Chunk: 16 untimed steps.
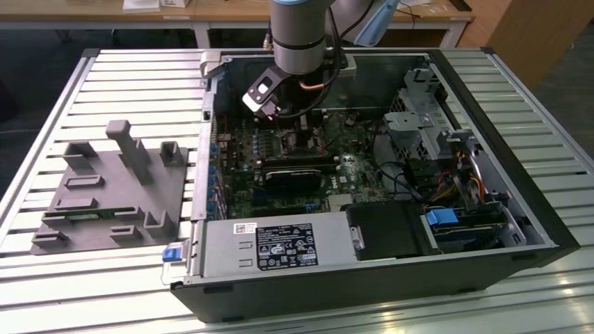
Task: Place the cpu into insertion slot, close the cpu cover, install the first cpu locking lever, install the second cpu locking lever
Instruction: 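Place the cpu into insertion slot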
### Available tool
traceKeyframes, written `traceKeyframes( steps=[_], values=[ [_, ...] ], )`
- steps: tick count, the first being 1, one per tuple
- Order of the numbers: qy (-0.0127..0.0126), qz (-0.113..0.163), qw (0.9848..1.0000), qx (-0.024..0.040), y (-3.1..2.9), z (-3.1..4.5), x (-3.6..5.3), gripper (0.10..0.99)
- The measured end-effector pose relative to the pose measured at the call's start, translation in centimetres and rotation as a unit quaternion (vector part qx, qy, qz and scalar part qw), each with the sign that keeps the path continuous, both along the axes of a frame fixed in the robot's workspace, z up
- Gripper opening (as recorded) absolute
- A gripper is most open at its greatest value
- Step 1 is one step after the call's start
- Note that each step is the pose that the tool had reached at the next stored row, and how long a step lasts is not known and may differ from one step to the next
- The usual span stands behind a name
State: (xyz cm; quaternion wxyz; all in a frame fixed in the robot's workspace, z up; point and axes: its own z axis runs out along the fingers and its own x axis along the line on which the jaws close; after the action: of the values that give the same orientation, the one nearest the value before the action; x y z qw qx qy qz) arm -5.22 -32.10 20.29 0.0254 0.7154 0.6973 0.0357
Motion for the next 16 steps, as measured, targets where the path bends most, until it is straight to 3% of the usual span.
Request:
traceKeyframes(
  steps=[3,6,7,8,16],
  values=[
    [0.0000,0.000,1.0000,0.0000,0.00,0.01,0.00,0.357],
    [0.0000,0.000,1.0000,0.0000,0.00,0.02,0.00,0.180],
    [0.0000,0.000,1.0000,0.0000,0.00,0.02,0.00,0.180],
    [0.0000,0.000,1.0000,0.0000,0.00,0.02,0.00,0.122],
    [0.0000,0.000,1.0000,-0.0002,0.00,0.36,0.00,0.102]
  ],
)
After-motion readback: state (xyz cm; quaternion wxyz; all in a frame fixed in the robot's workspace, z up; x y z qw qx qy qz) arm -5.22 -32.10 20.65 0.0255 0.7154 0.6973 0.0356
